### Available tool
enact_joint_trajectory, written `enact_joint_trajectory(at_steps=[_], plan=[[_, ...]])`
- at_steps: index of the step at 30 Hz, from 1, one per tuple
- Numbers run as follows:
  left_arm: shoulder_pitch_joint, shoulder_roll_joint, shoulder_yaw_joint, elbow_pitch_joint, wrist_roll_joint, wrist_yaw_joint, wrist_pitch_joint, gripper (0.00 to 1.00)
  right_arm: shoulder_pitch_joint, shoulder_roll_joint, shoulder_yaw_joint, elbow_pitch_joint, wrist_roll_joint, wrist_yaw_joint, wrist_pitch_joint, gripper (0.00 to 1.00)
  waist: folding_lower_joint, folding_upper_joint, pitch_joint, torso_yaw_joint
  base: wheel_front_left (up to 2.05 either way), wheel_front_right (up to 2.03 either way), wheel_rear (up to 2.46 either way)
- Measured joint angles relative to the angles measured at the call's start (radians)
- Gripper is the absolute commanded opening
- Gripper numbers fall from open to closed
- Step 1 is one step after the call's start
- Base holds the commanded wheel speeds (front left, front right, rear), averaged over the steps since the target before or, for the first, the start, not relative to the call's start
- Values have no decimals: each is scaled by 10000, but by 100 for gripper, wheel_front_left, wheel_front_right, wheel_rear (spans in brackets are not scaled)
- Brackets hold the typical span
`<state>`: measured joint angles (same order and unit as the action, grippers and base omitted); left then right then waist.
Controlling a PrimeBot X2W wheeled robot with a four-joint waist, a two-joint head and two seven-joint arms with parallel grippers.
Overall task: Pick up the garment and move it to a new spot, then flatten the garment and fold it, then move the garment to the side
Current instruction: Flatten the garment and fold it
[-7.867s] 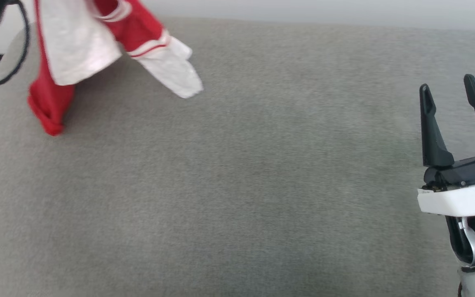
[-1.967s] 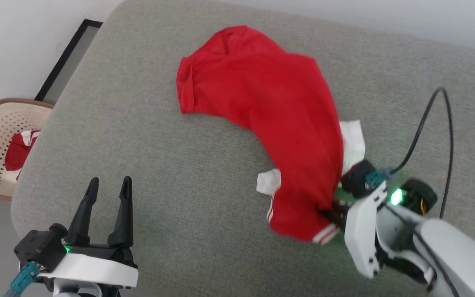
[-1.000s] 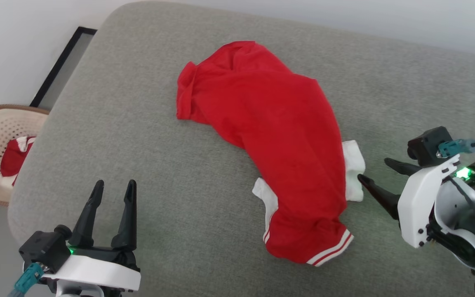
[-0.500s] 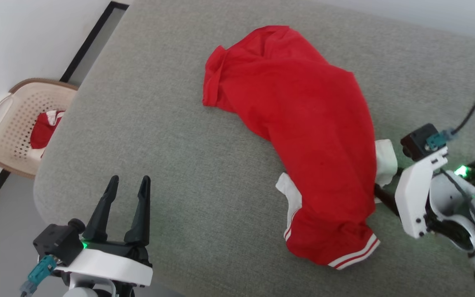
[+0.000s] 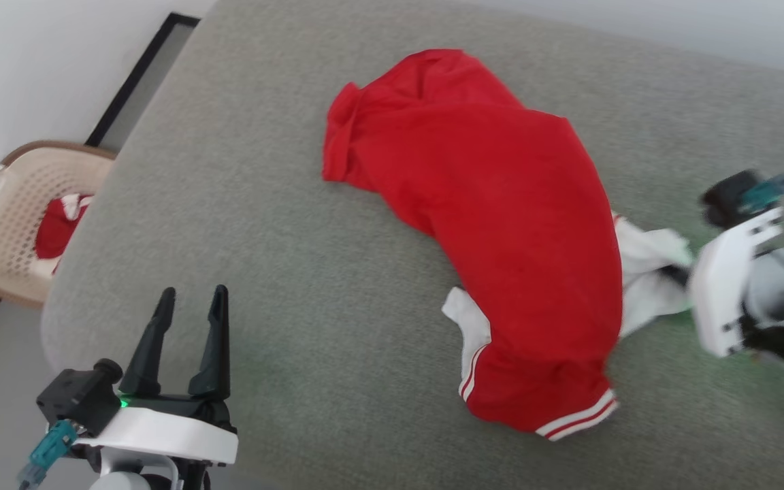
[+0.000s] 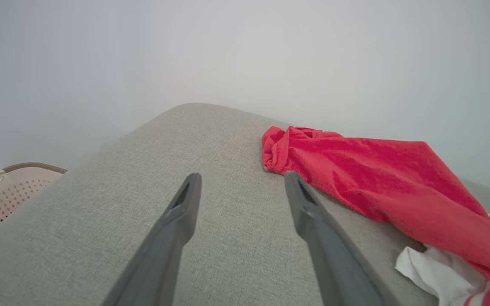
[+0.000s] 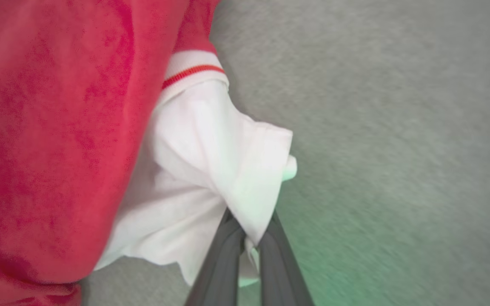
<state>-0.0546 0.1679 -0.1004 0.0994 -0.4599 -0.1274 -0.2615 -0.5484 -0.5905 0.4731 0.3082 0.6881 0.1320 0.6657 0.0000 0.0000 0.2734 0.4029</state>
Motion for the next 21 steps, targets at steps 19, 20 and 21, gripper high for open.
enact_joint_trajectory(at_steps=[19, 20, 21], plan=[[229, 130, 487, -178, 476, 0, -2, 100, 1928, -1208, -3603, 332, 31, -12, 556, 0, 0, 0, -773, -1440, 0, 0, 0], [223, 169, 445, -176, 460, 0, -2, 100, 2007, -1055, -3762, 433, 29, -12, 554, 0, 0, 0, -767, -1461, 0, 0, 0], [211, 205, 389, -165, 441, 0, -2, 100, 2072, -915, -3812, 495, -36, -12, 506, 0, 0, 0, -756, -1480, 0, 0, 0]])
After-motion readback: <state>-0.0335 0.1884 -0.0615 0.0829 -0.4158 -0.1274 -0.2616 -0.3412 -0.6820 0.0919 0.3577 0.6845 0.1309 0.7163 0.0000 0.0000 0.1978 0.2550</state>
